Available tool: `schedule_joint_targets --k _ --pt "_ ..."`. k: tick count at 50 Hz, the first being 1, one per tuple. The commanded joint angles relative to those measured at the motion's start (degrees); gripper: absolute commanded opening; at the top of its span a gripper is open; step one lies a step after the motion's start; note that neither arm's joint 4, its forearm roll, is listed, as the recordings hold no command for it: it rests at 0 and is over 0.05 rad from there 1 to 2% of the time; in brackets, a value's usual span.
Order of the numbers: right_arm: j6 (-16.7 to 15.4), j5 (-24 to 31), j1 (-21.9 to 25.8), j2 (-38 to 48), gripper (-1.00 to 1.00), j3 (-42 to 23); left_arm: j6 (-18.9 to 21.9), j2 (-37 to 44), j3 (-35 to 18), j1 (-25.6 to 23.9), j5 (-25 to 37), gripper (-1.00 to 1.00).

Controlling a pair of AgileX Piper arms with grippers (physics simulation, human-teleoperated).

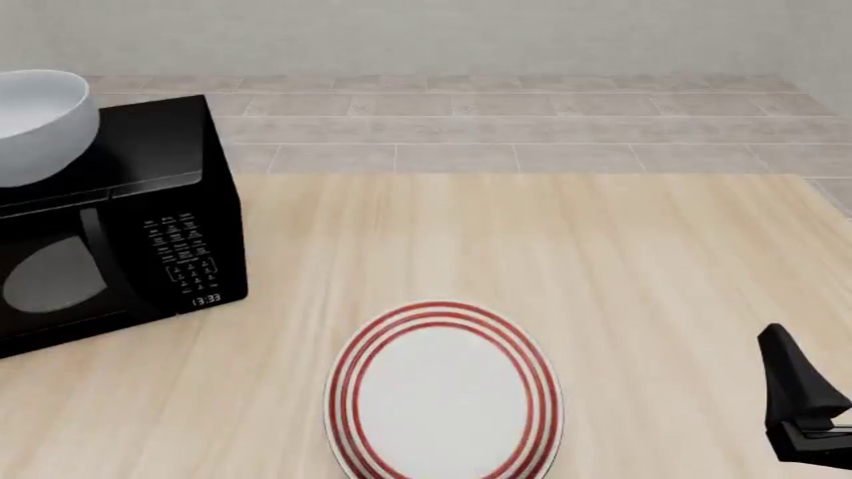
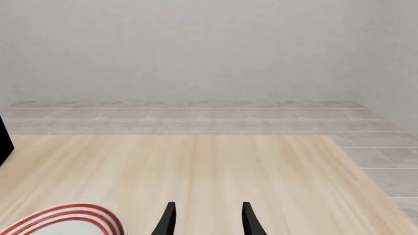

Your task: Pick up the white bowl and put it on the plate.

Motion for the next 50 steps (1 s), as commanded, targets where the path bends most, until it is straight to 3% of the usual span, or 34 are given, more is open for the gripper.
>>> schedule_joint_targets --k 1,3,9,11,15,23,26,33,35,43,50 --pt "0.00 0.03 0.00 -0.04 1.00 0.00 5.95 7.63 -14.64 1.29 9.29 1.00" --pt "-0.01 -0.11 0.00 0.05 1.00 0.06 6.48 9.15 -17.09 1.89 10.67 1.00" --pt "-0.01 -0.03 0.00 -0.03 1.00 0.05 11.50 9.97 -16.80 2.14 11.75 1.00" --pt "0.00 -0.09 -0.01 -0.01 1.00 0.10 10.97 11.40 -19.11 2.06 13.88 1.00" --pt "-0.01 0.07 -0.01 -0.17 1.00 0.10 14.54 12.40 -17.43 2.28 14.68 1.00" --pt "-0.01 0.15 -0.01 -0.25 1.00 0.07 16.26 16.61 -19.56 3.74 17.68 1.00" --pt "-0.01 0.15 -0.02 -0.23 1.00 0.07 14.64 19.43 -23.95 4.55 19.06 1.00" --pt "-0.01 0.15 -0.02 -0.23 1.00 0.07 16.59 18.59 -21.95 2.73 22.09 1.00" --pt "-0.01 0.15 0.00 -0.24 1.00 0.07 17.28 17.74 -17.75 3.07 20.03 1.00" --pt "-0.02 0.13 -0.02 -0.20 1.00 0.07 19.41 20.36 -18.65 3.89 18.95 1.00" --pt "-0.01 0.14 0.00 -0.22 1.00 0.07 21.58 22.49 -15.68 5.13 16.08 1.00"
